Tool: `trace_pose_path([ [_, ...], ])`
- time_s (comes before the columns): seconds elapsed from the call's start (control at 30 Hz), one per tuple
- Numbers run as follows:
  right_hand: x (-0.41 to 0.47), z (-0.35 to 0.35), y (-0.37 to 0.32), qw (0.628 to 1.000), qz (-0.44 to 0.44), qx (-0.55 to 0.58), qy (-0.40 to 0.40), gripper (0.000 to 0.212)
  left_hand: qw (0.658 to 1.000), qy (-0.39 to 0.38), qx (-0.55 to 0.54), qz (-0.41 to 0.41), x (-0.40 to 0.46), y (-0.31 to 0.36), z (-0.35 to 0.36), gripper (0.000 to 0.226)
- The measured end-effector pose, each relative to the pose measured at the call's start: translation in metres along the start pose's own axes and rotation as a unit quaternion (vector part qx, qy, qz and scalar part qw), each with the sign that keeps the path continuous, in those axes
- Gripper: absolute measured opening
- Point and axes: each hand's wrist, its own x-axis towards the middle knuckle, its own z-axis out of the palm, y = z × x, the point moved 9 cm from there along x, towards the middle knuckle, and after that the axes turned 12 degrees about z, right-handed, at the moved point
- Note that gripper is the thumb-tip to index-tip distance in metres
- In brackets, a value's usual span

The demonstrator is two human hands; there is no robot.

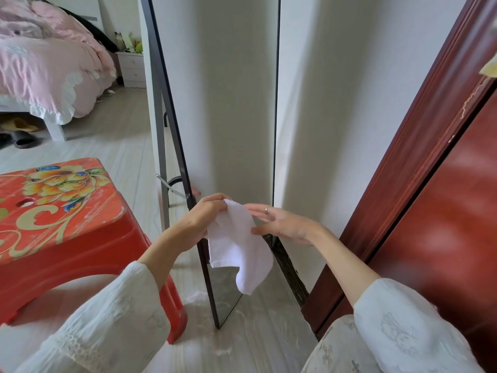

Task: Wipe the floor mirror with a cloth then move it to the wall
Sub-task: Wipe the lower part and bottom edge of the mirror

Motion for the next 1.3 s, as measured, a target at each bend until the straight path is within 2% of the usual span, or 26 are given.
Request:
trace_pose_path([
  [0.07, 0.004, 0.006, 0.001, 1.000, 0.005, -0.012, -0.009, 0.044, 1.000, 0.004, 0.021, 0.012, 0.000, 0.003, -0.003, 0.027],
  [0.17, 0.007, 0.009, 0.005, 1.000, 0.014, 0.007, 0.022, 0.016, 0.994, 0.021, 0.099, 0.048, 0.001, 0.008, -0.009, 0.027],
  [0.27, 0.006, 0.006, 0.008, 0.999, 0.019, -0.005, 0.046, 0.021, 0.980, 0.042, 0.178, 0.076, 0.002, 0.010, -0.015, 0.028],
  [0.33, 0.004, 0.010, 0.011, 0.998, 0.025, 0.062, 0.001, 0.023, 0.974, 0.047, 0.201, 0.093, 0.003, 0.010, -0.016, 0.028],
  [0.4, 0.001, 0.018, 0.010, 0.984, 0.028, 0.161, -0.071, 0.016, 0.970, 0.049, 0.211, 0.112, 0.003, 0.012, -0.015, 0.028],
  [0.5, 0.001, 0.023, 0.008, 0.978, 0.010, 0.174, -0.113, 0.026, 0.963, 0.044, 0.225, 0.144, 0.003, 0.020, -0.013, 0.030],
  [0.57, 0.005, 0.020, 0.012, 0.989, 0.016, 0.129, -0.077, 0.023, 0.957, 0.039, 0.235, 0.163, 0.003, 0.025, -0.010, 0.033],
  [0.67, 0.005, 0.012, 0.013, 0.999, 0.026, -0.003, 0.018, 0.006, 0.949, 0.038, 0.265, 0.164, 0.001, 0.027, -0.010, 0.033],
  [0.8, 0.005, -0.017, 0.012, 0.989, -0.004, -0.001, 0.151, 0.010, 0.928, 0.045, 0.327, 0.172, -0.001, 0.029, -0.015, 0.029],
  [0.9, 0.003, -0.035, 0.009, 0.976, -0.024, -0.011, 0.217, 0.015, 0.916, 0.029, 0.357, 0.180, -0.004, 0.028, -0.015, 0.032],
  [1.03, -0.004, -0.045, -0.007, 0.960, -0.052, -0.043, 0.271, 0.028, 0.903, 0.035, 0.387, 0.182, -0.006, 0.029, -0.017, 0.043],
  [1.13, -0.009, -0.046, -0.011, 0.957, -0.064, -0.078, 0.273, 0.024, 0.906, 0.072, 0.376, 0.180, -0.006, 0.030, -0.025, 0.047],
  [1.2, -0.009, -0.044, -0.007, 0.957, -0.043, -0.116, 0.263, 0.023, 0.906, 0.102, 0.371, 0.176, -0.007, 0.031, -0.032, 0.046],
  [1.3, -0.005, -0.045, 0.003, 0.940, 0.002, -0.163, 0.299, 0.042, 0.908, 0.106, 0.367, 0.171, -0.009, 0.031, -0.029, 0.041],
])
